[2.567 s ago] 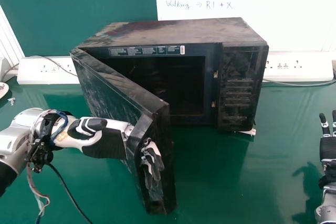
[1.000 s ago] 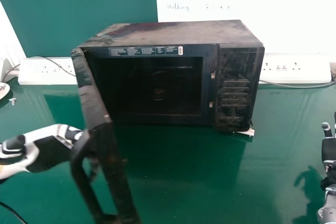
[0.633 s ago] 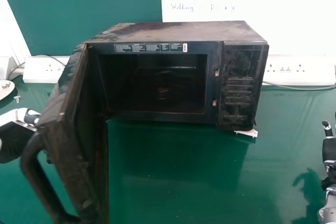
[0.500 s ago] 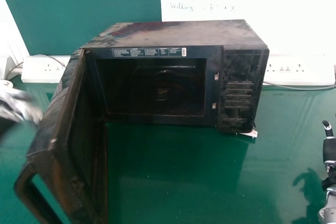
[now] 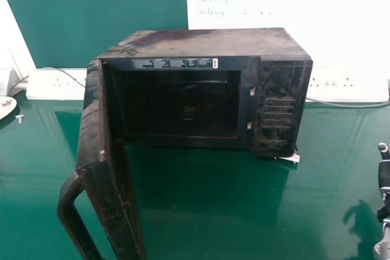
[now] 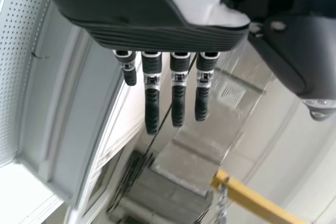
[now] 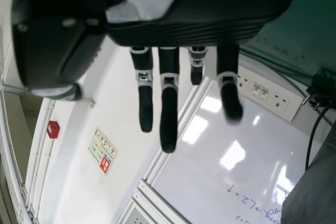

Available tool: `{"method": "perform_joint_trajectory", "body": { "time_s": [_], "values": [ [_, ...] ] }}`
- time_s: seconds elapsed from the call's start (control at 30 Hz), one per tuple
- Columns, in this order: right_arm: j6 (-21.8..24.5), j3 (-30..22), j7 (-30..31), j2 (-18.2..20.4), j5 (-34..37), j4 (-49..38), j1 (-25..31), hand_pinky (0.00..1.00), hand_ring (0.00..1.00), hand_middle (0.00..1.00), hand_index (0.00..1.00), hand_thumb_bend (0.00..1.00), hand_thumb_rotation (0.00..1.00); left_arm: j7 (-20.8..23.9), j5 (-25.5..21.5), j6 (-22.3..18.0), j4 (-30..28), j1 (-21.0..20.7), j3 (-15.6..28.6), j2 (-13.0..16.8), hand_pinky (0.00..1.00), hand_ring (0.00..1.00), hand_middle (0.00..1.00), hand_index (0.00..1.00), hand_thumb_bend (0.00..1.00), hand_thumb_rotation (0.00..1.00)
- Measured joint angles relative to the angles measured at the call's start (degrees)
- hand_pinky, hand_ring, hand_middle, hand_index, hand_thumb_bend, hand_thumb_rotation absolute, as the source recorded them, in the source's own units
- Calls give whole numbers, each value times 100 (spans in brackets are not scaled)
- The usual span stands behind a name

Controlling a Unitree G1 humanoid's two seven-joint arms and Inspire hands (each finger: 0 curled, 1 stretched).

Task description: Open the door of oven

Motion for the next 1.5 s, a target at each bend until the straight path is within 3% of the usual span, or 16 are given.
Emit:
{"method": "perform_joint_trajectory", "body": {
  "time_s": [0.13,0.27,0.4,0.47,0.63,0.73,0.87,0.97,1.07,1.23,1.5],
  "values": [
    [16,-1,14,0,1,4,0,56,67,78,79,100,92,478,10,-110,77,-81,285,-213,24,33,45,49,80,59],
    [9,-1,18,0,-2,8,0,55,66,77,79,100,93,652,16,-138,71,-91,470,-298,24,33,45,49,81,57],
    [5,0,-9,0,-6,7,0,55,66,76,80,100,93,891,-14,-184,117,-161,749,-299,15,23,38,48,84,54],
    [5,0,-4,0,-5,8,0,55,67,77,81,100,93,1015,-50,-185,117,-215,844,-319,16,24,38,47,85,52],
    [8,2,20,0,-1,9,0,56,68,78,82,100,91,1014,-36,-86,129,-251,886,-411,23,33,45,48,82,61],
    [8,-1,21,0,0,18,0,56,67,78,81,100,92,794,13,25,150,-251,880,-410,28,36,47,48,82,61],
    [7,-1,21,0,-1,38,0,56,67,78,80,100,92,744,42,56,150,-252,880,-415,23,32,43,47,82,60],
    [7,0,21,2,0,66,0,58,69,79,82,100,91,882,39,59,129,-252,885,-466,20,28,41,47,81,65],
    [8,1,21,6,1,58,0,57,68,78,82,100,91,949,40,60,77,-252,886,-582,21,30,41,46,81,64],
    [4,1,24,7,-1,61,0,57,68,79,82,100,91,880,57,115,22,-251,879,-648,23,33,45,48,82,72],
    [2,1,24,9,3,60,0,57,69,79,83,100,91,946,71,89,-139,-249,879,-719,21,33,44,47,81,68]
  ]
}}
